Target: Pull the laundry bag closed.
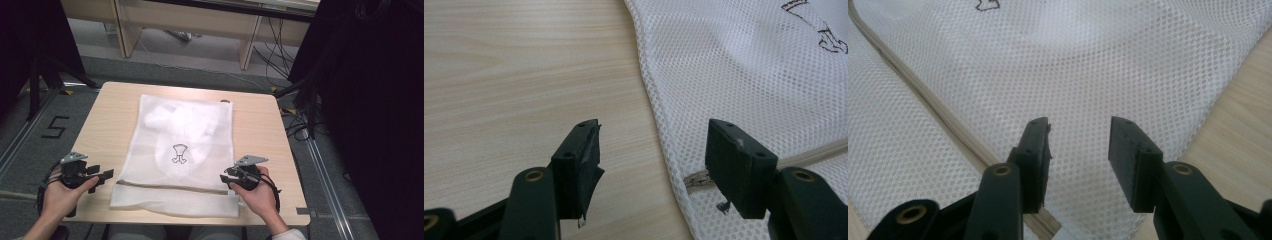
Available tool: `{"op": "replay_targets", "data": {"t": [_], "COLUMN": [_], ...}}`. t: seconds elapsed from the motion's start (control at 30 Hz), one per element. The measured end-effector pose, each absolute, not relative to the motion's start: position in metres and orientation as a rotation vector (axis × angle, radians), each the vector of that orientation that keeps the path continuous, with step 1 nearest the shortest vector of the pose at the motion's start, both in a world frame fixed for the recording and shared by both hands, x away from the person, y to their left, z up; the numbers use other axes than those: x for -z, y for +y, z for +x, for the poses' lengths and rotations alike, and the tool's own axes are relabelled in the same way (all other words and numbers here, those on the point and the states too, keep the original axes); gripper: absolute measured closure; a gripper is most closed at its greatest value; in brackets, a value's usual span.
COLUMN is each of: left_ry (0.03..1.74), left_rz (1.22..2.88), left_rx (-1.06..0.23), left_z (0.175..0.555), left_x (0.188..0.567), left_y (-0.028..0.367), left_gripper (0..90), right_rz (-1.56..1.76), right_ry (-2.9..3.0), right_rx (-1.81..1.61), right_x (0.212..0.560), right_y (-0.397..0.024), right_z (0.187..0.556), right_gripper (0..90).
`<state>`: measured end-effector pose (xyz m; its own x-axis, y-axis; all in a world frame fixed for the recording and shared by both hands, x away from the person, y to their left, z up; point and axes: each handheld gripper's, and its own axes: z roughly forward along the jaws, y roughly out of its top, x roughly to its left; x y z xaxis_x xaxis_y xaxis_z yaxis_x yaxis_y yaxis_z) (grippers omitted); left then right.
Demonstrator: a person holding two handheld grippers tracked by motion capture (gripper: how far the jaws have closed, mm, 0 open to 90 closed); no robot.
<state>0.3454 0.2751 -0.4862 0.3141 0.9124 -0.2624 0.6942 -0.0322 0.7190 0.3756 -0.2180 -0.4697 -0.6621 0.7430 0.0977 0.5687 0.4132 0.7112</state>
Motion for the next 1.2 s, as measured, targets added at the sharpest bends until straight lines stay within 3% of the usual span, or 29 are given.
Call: {"op": "replay_targets", "data": {"t": [1.2], "left_ry": [1.443], "left_rz": [1.805], "left_rx": [-0.361], "left_z": [0.347], "left_x": [0.485], "left_y": [0.275], "left_gripper": [40.0], "right_rz": [0.800], "right_ry": [2.549], "right_rx": [-1.157], "right_x": [0.463], "right_y": [-0.135], "right_z": [0.377], "right_gripper": [59.8]}}
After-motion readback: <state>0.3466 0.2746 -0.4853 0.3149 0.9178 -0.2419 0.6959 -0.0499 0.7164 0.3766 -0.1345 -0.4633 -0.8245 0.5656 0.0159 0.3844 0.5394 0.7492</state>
